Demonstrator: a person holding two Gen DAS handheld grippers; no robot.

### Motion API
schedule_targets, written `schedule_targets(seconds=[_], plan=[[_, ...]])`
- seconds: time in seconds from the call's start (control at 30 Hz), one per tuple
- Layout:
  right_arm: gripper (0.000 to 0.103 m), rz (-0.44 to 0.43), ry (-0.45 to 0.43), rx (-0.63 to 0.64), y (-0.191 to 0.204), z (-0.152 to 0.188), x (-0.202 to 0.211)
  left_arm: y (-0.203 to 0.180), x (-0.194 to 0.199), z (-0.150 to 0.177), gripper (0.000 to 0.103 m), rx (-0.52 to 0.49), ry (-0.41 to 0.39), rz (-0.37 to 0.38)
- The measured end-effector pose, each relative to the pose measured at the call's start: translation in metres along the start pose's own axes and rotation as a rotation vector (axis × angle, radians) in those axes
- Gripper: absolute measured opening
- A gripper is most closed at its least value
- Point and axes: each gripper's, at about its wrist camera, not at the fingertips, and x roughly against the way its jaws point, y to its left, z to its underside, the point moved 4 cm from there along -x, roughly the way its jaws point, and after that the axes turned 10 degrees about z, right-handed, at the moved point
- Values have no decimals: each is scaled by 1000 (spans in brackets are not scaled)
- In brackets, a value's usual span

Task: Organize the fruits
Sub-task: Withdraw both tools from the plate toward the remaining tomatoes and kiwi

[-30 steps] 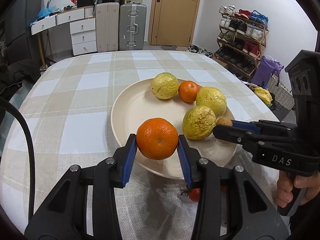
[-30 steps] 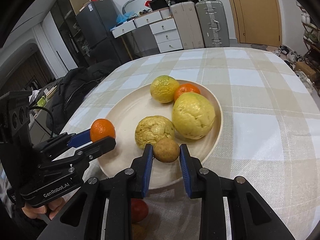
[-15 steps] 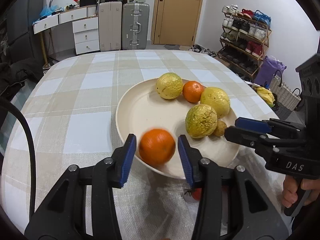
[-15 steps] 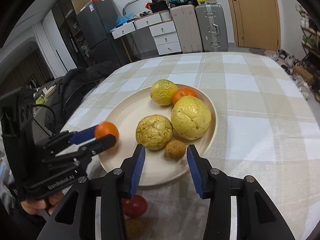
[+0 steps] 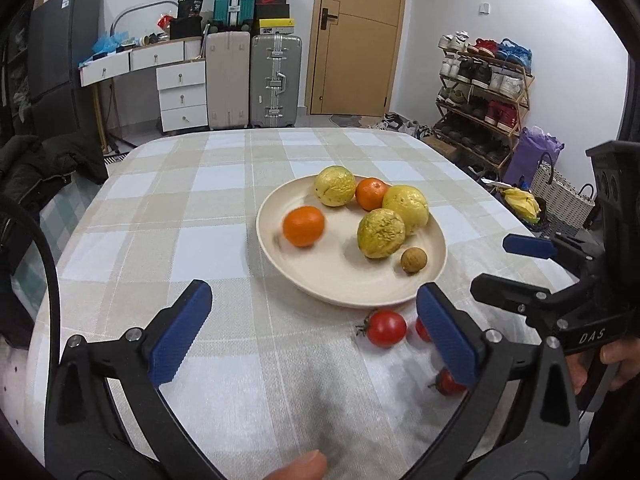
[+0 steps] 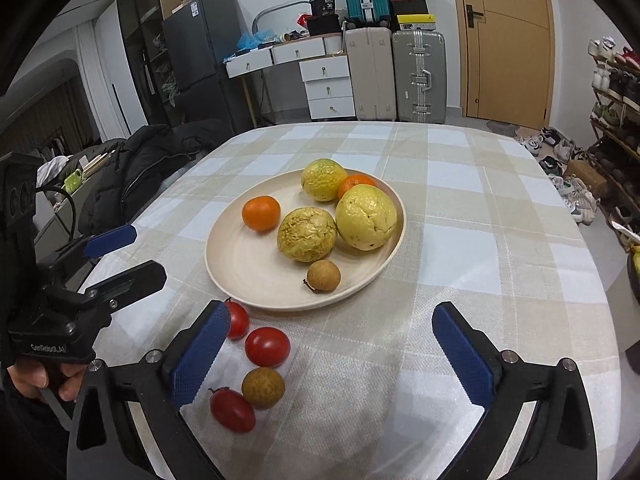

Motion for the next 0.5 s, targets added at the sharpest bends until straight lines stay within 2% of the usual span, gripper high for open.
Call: schedule_targets(seconds=[0.33, 0.5], plan=[[103, 4, 16, 12, -1, 11, 12, -14, 12, 16, 102, -11, 18, -9], [103, 1, 53, 26, -4, 17, 9, -21, 7, 23, 102, -21, 43, 2]])
